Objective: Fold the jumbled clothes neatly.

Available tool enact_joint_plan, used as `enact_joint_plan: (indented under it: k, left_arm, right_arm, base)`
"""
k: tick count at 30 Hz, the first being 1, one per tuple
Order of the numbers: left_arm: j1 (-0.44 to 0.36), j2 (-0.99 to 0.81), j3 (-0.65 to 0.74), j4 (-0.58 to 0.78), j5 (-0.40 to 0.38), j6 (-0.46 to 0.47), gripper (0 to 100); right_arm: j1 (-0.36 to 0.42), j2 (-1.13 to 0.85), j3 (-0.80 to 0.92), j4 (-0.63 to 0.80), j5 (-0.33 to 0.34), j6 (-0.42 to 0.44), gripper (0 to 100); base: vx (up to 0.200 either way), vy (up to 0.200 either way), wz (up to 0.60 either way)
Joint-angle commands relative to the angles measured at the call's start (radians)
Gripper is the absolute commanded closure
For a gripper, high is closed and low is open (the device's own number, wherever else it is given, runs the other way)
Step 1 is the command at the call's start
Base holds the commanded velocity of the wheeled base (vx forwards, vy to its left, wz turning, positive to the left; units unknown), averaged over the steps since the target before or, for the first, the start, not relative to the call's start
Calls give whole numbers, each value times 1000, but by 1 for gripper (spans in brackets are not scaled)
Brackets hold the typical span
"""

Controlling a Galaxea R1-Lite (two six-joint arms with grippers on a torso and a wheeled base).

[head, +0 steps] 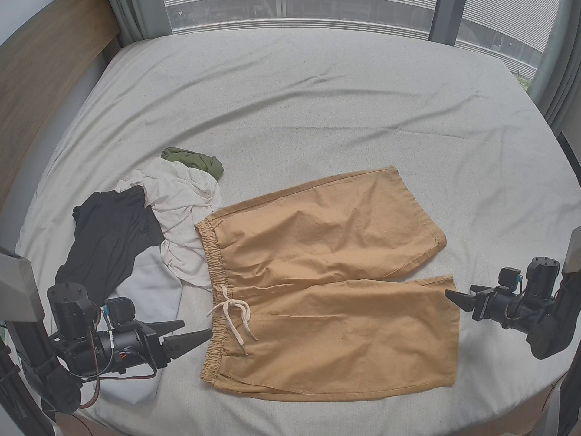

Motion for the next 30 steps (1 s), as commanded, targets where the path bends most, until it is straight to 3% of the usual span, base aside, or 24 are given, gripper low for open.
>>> enact_joint_plan:
  k: [1,9,23,24,30]
  left_arm:
    - [17,-6,17,-9,-7,5,0]
    - [9,31,17,-9,-6,25,0]
    - [9,33,16,-9,-7,23,0]
    - [9,33,16,-9,-7,22,0]
    - [8,44,16,-9,-7,23,0]
  right_arm:
    - [3,94,-70,-7,4,4,0]
    - [15,112,-102,-69,8,105,0]
    - [40,117,-116,-69,10,131,0]
    - [40,117,-121,-69,10,134,100]
    - [40,121,-125,-69,10,145,100]
  base:
    - [0,0,0]
    - [0,0,0]
    - [0,0,0]
    - [0,0,0]
    - [0,0,0]
